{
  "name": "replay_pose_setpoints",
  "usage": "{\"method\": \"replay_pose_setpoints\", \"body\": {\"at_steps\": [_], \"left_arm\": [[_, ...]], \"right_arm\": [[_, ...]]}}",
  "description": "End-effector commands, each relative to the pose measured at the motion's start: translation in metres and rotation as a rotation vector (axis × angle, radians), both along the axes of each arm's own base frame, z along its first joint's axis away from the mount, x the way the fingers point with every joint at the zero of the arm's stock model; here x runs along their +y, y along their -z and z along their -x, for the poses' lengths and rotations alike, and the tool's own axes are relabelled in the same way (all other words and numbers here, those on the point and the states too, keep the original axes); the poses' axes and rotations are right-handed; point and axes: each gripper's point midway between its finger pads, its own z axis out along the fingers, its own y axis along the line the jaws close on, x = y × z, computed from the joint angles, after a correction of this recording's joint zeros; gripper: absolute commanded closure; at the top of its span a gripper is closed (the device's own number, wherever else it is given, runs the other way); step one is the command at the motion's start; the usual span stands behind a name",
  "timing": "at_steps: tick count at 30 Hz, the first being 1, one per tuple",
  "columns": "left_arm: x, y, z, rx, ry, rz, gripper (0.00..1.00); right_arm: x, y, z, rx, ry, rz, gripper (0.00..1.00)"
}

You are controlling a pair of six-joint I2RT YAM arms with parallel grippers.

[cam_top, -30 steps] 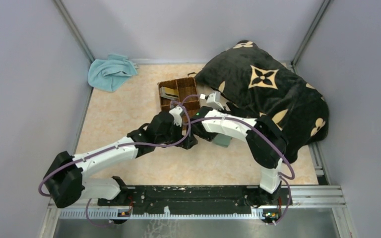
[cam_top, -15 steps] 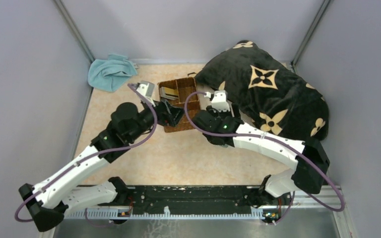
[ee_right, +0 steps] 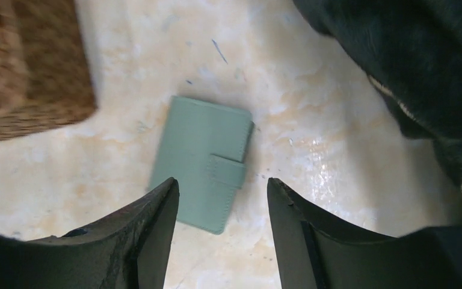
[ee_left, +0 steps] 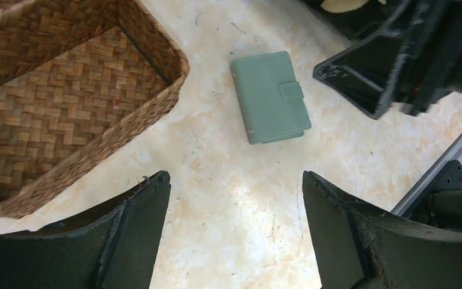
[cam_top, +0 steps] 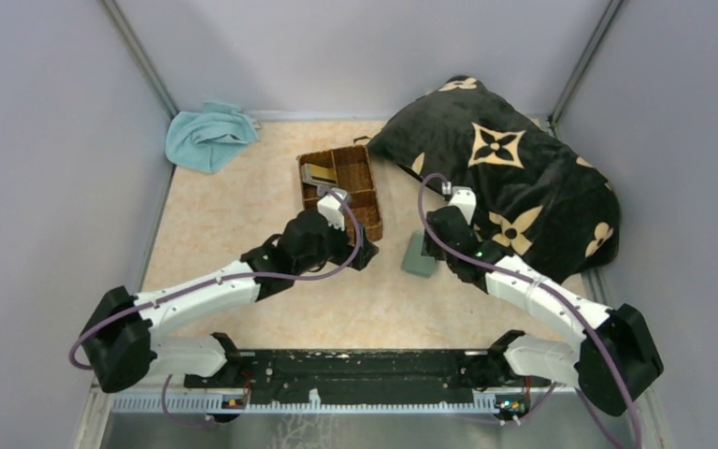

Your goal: Take the credit cards out of the card holder

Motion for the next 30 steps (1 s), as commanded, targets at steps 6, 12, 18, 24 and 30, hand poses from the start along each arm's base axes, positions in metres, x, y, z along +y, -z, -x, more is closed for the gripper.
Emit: {"method": "replay_pose_setpoints", "body": {"at_steps": [6,12,18,24,30], "left_arm": [[-0.029,0.010,-0.004,-0.034,0.042,0.039,0.13],[-0.033,0.028,-0.003,-0.009,0.045,0.003,0.12],[-0.024,0.033,0.002,0.008,0.046,-0.037,0.11],[-0.011,0.036,0.002,0.009,0.006,-0.066,0.11],[-0.008,0.031,0.004,0.014,-0.011,-0.041,0.10]], "right_arm": [[0.013,0.062,-0.007,0.137,-0.076,-0.222,0.42],[0.026,0.076,-0.010,0.148,-0.117,-0.267,0.49],[0.028,0.091,-0.008,0.160,-0.122,-0.306,0.63],[0.028,0.096,-0.004,0.166,-0.125,-0.321,1.00],[0.015,0.045,-0.012,0.041,-0.152,-0.246,1.00]]}}
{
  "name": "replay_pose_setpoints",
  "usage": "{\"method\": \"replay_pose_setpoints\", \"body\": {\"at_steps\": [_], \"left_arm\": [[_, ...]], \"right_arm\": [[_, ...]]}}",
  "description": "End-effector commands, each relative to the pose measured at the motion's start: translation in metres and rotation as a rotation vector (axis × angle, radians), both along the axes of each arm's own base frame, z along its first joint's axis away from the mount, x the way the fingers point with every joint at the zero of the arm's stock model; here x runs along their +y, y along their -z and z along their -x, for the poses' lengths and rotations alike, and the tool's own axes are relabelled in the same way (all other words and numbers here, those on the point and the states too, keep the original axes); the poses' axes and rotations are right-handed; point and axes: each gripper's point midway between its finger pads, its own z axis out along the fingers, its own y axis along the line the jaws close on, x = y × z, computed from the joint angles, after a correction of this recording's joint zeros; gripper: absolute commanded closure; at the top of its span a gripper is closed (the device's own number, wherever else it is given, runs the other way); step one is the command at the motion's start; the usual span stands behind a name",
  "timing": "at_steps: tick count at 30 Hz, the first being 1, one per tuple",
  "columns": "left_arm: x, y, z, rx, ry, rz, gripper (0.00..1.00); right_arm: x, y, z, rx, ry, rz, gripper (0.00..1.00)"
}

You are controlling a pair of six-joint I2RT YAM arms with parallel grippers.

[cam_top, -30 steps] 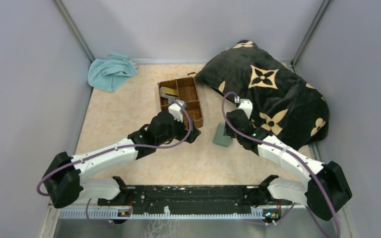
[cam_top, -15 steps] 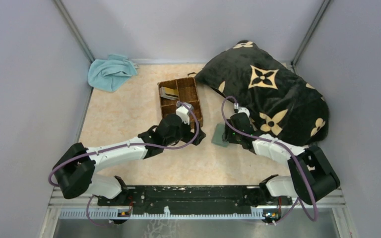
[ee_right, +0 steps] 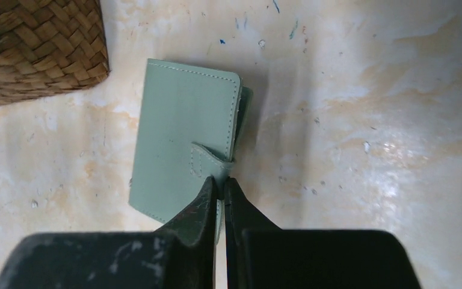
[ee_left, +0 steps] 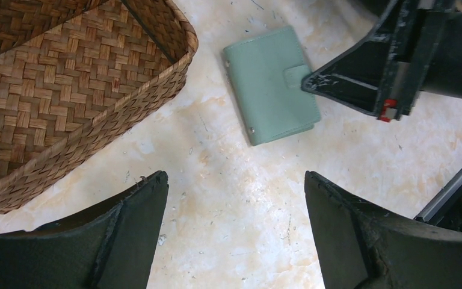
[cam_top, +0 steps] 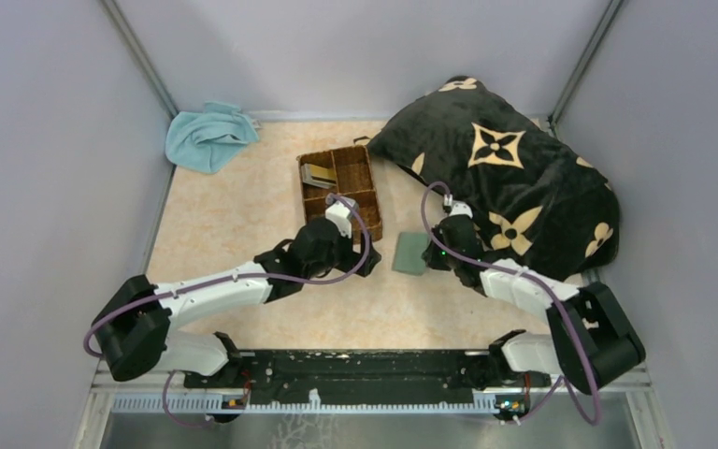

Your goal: Take the credit cards out of the card holder

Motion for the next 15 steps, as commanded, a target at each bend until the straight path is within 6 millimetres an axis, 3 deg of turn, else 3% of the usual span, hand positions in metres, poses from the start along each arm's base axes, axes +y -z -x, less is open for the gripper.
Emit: {"method": "replay_pose_setpoints", "body": {"at_steps": [1,4,7,12,15], "left_arm": [[0.002,-0.013,0.002,-0.018,-0.017,0.032,0.11],[0.003,-0.021,0.001,-0.031,-0.022,0.047,0.10],[0.006,-0.027,-0.001,-0.039,-0.036,0.043,0.10],[0.011,-0.039,-0.005,-0.049,-0.077,0.049,0.09],[0.020,-0.047,-0.007,-0.057,-0.131,0.064,0.09]], "right_arm": [[-0.013,-0.056,-0.011,-0.150,-0.016,0.058,1.00],[-0.018,-0.091,-0.009,-0.222,-0.065,0.127,1.00],[-0.022,-0.113,-0.005,-0.262,-0.093,0.287,1.00],[-0.018,-0.125,0.003,-0.264,-0.060,0.667,1.00],[-0.017,-0.111,0.006,-0.234,-0.019,0.848,1.00]]}}
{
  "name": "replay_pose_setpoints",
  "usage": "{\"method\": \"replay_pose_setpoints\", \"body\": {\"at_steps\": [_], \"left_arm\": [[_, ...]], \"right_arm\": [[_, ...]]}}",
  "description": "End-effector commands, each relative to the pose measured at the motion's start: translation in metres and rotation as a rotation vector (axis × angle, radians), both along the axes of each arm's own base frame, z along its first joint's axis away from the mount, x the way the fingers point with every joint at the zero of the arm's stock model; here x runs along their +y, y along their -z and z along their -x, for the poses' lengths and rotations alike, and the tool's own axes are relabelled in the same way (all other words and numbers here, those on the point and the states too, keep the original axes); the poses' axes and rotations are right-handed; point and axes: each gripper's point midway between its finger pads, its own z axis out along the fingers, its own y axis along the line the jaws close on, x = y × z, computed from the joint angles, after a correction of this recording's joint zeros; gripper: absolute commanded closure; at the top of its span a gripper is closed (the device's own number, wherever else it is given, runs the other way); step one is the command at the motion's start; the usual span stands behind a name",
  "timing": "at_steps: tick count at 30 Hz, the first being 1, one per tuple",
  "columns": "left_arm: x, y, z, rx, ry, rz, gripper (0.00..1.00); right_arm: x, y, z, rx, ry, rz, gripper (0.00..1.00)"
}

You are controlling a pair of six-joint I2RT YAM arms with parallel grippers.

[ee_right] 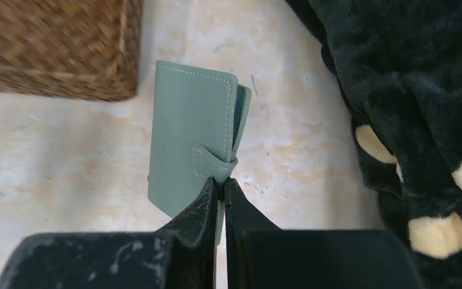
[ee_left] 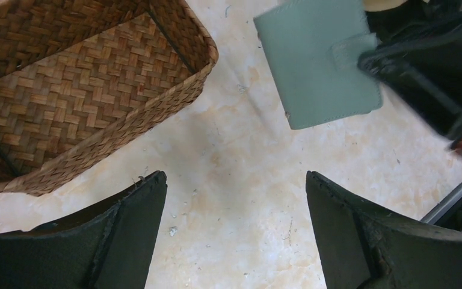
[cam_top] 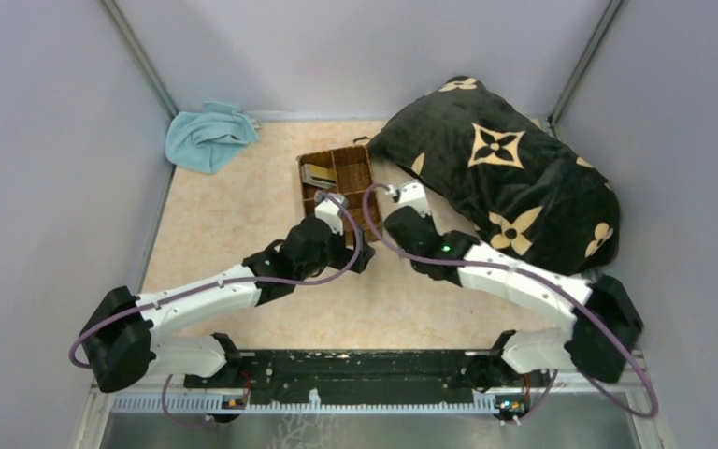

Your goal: Take the credit cards out of the card holder

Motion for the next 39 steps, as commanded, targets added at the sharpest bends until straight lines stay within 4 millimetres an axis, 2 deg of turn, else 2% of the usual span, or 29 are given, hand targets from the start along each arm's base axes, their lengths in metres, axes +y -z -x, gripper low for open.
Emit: {"method": "replay_pose_setpoints", "body": {"at_steps": [1,3,8,13,16,17,20,23,27,29,31,33,35,39], "left_arm": [[0.011,-0.031,-0.006,-0.038,-0.091,0.051,0.09],[0.020,-0.038,-0.006,-0.052,-0.119,0.055,0.09],[0.045,-0.049,-0.001,-0.085,-0.186,0.083,0.09],[0.067,-0.055,0.001,-0.112,-0.246,0.086,0.09],[0.076,-0.061,0.001,-0.121,-0.283,0.090,0.09],[0.079,-0.064,0.001,-0.127,-0.293,0.100,0.09],[0.085,-0.072,0.002,-0.136,-0.317,0.121,0.09],[0.088,-0.080,0.003,-0.142,-0.325,0.136,0.10],[0.084,-0.085,0.006,-0.146,-0.293,0.146,0.11],[0.079,-0.083,0.008,-0.144,-0.265,0.145,0.11],[0.076,-0.077,0.008,-0.131,-0.252,0.137,0.11],[0.069,-0.069,0.009,-0.119,-0.224,0.132,0.11],[0.059,-0.064,0.010,-0.111,-0.180,0.137,0.11],[0.031,-0.070,0.022,-0.111,-0.032,0.202,0.08]], "right_arm": [[-0.034,0.013,0.003,-0.038,0.170,0.394,1.00],[-0.030,0.026,0.004,-0.039,0.194,0.460,1.00],[-0.020,0.040,0.007,-0.064,0.221,0.535,1.00],[0.022,0.058,0.019,-0.030,0.108,0.444,1.00],[0.047,0.063,0.030,-0.020,0.047,0.379,1.00],[0.053,0.071,0.032,-0.005,0.032,0.383,1.00],[0.062,0.079,0.037,0.017,0.006,0.359,1.00],[0.061,0.080,0.042,0.022,0.010,0.358,1.00],[0.076,0.065,0.053,0.042,-0.109,0.161,1.00],[0.094,0.051,0.057,0.050,-0.209,-0.019,1.00],[0.099,0.038,0.060,0.089,-0.274,-0.189,1.00],[0.093,0.023,0.057,0.100,-0.308,-0.308,1.00],[0.085,0.007,0.055,0.078,-0.329,-0.343,1.00],[0.083,-0.024,0.062,0.046,-0.428,-0.412,1.00]]}}
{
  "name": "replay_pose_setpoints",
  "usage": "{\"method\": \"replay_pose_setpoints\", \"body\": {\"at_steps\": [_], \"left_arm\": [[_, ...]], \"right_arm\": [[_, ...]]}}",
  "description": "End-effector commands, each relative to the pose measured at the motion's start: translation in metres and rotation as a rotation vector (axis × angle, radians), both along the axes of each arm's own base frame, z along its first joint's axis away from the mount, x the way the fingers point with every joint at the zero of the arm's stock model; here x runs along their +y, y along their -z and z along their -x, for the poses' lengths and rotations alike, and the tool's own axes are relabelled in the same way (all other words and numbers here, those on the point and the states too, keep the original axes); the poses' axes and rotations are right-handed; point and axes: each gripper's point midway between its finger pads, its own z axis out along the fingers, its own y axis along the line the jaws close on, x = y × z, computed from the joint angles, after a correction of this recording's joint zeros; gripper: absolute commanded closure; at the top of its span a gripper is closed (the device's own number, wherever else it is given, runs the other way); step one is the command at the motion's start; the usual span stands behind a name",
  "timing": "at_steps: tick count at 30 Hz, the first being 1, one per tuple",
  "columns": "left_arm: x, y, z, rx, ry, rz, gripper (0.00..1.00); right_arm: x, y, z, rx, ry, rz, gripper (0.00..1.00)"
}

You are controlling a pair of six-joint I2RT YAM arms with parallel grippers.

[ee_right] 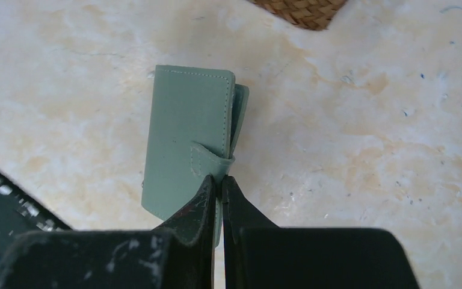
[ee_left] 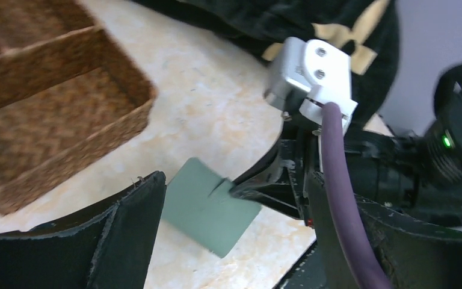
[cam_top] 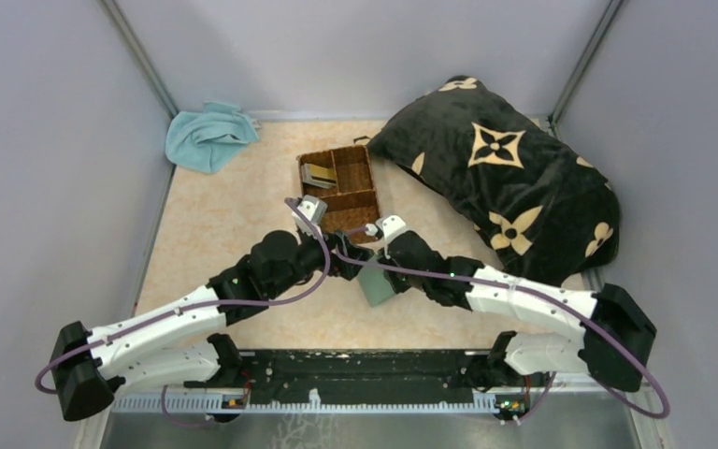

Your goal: Take the credit cards out of the card holder

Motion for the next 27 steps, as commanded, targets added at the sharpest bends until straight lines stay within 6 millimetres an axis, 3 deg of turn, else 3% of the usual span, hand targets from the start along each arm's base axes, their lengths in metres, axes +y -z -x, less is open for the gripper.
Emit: {"method": "replay_pose_setpoints", "body": {"at_steps": [1,4,8,15,19,27], "left_arm": [[0.006,0.001,-0.006,-0.009,0.007,0.009,0.07],[-0.001,-0.007,-0.003,0.004,0.034,0.041,0.06],[0.002,-0.010,-0.005,-0.005,0.030,0.040,0.02],[0.026,-0.008,-0.020,0.013,-0.080,-0.018,0.00],[0.028,0.008,-0.025,0.038,-0.101,-0.083,0.01],[0.016,0.041,-0.028,0.094,-0.080,-0.124,0.02]], "right_arm": [[0.009,-0.086,-0.005,-0.071,-0.046,-0.342,1.00],[0.005,-0.109,-0.002,-0.091,-0.080,-0.438,1.00],[-0.009,-0.114,-0.006,-0.094,-0.076,-0.479,1.00],[-0.040,-0.070,-0.033,-0.046,0.113,-0.345,1.00],[-0.028,-0.067,-0.035,-0.018,0.096,-0.357,1.00],[0.002,-0.091,-0.039,-0.086,0.068,-0.304,1.00]]}}
